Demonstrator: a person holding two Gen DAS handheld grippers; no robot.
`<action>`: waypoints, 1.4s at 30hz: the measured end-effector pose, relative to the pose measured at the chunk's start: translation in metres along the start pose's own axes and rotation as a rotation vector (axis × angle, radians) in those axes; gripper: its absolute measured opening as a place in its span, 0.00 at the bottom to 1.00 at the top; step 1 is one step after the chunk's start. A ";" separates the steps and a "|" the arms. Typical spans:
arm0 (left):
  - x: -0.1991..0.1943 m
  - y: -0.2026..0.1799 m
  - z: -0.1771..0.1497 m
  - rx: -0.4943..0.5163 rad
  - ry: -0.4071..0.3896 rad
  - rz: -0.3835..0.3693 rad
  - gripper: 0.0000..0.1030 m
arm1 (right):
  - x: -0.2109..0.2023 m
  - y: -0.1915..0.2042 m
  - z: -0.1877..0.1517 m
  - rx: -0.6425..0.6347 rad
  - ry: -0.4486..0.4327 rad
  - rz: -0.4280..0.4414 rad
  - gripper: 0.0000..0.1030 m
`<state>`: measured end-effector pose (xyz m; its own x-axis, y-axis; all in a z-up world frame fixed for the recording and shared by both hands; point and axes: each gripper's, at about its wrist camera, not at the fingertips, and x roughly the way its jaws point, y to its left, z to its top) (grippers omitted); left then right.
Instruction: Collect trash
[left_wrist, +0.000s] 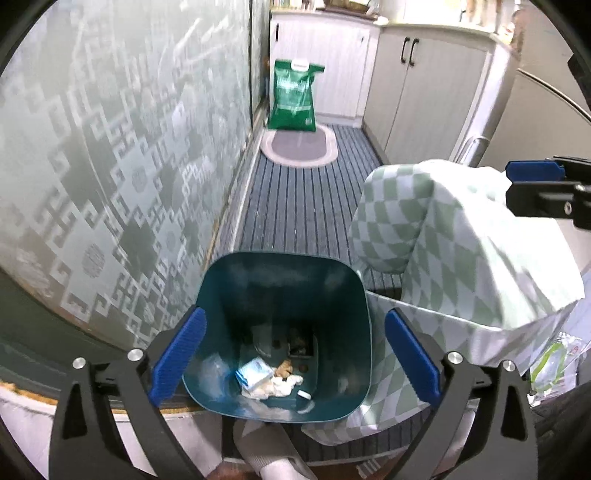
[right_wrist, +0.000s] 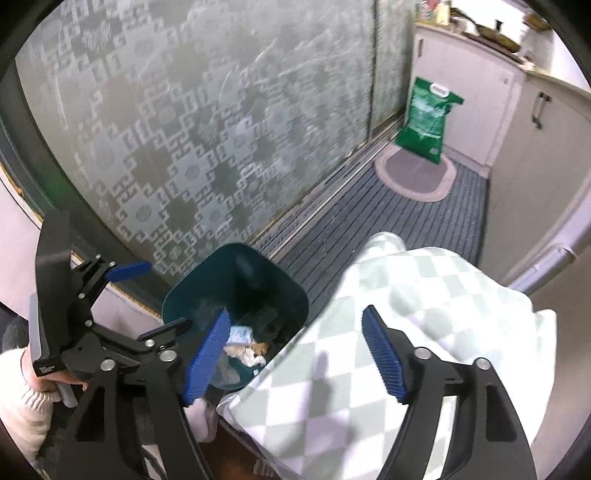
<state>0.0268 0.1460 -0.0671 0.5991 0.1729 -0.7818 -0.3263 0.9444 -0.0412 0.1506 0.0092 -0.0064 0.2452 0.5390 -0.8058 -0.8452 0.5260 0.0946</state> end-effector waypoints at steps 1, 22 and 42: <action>-0.006 -0.002 0.000 0.007 -0.021 0.004 0.97 | -0.005 -0.003 -0.002 0.009 -0.014 -0.005 0.83; -0.101 -0.039 -0.006 0.038 -0.265 0.010 0.97 | -0.118 -0.019 -0.079 0.082 -0.360 -0.124 0.97; -0.119 -0.046 -0.009 0.050 -0.328 0.031 0.97 | -0.141 -0.012 -0.098 0.088 -0.443 -0.144 0.97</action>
<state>-0.0363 0.0798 0.0227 0.7956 0.2748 -0.5399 -0.3164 0.9485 0.0166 0.0798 -0.1379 0.0486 0.5526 0.6750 -0.4890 -0.7487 0.6597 0.0646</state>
